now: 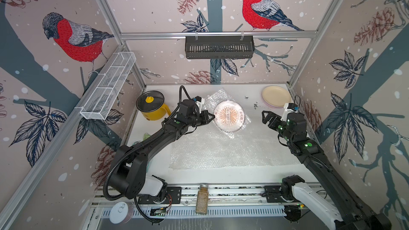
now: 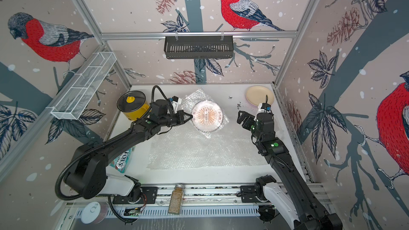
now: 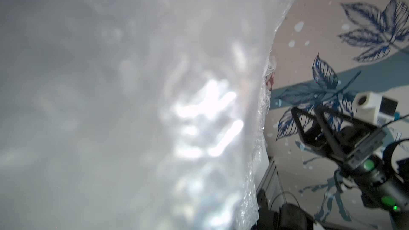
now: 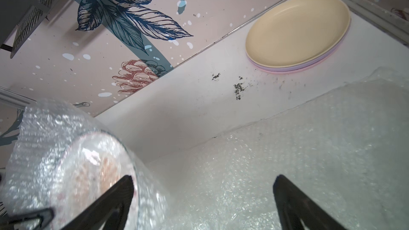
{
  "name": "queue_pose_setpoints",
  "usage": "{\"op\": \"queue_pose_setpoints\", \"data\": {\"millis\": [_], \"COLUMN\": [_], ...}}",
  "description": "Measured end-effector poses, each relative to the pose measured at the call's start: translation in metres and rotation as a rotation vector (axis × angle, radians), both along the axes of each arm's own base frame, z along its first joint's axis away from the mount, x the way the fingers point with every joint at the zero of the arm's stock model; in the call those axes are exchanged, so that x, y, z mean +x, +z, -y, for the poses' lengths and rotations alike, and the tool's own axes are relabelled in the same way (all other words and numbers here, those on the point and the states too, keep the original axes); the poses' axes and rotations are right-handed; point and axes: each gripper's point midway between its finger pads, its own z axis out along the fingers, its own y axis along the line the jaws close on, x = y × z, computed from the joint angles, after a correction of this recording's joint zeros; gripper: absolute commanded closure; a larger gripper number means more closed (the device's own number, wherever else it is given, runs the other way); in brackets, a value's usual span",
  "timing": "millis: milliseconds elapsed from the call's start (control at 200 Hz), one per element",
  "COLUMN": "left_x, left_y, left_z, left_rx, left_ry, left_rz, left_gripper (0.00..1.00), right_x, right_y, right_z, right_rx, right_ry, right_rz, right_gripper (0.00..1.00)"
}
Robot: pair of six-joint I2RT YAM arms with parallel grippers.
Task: Unpack dinner plates from bubble wrap
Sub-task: Place the bubble wrap at the center of the board.
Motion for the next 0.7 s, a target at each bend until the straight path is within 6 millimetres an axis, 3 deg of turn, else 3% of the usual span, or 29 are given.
{"op": "queue_pose_setpoints", "data": {"millis": [145, 265, 395, 560, 700], "left_x": [-0.033, -0.039, -0.046, -0.063, -0.066], "left_y": [-0.024, -0.052, -0.072, -0.073, -0.063], "left_z": [0.024, 0.04, 0.071, 0.109, 0.119], "left_rx": [0.065, 0.092, 0.087, 0.049, 0.02], "left_ry": [-0.149, -0.218, -0.314, -0.444, -0.482], "left_rz": [-0.028, -0.094, -0.156, -0.182, -0.168], "left_gripper": [1.0, 1.0, 1.0, 1.0, 1.0], "right_x": [-0.011, -0.022, -0.032, -0.041, -0.044], "right_y": [-0.011, -0.035, -0.046, -0.051, -0.058], "right_z": [0.001, -0.005, -0.006, -0.002, 0.003], "right_rx": [-0.008, 0.013, 0.029, 0.026, 0.014], "right_ry": [0.012, 0.049, 0.065, 0.054, 0.033], "right_rz": [0.003, -0.052, -0.083, -0.094, -0.115], "right_gripper": [0.01, 0.01, 0.01, 0.01, 0.01]}}
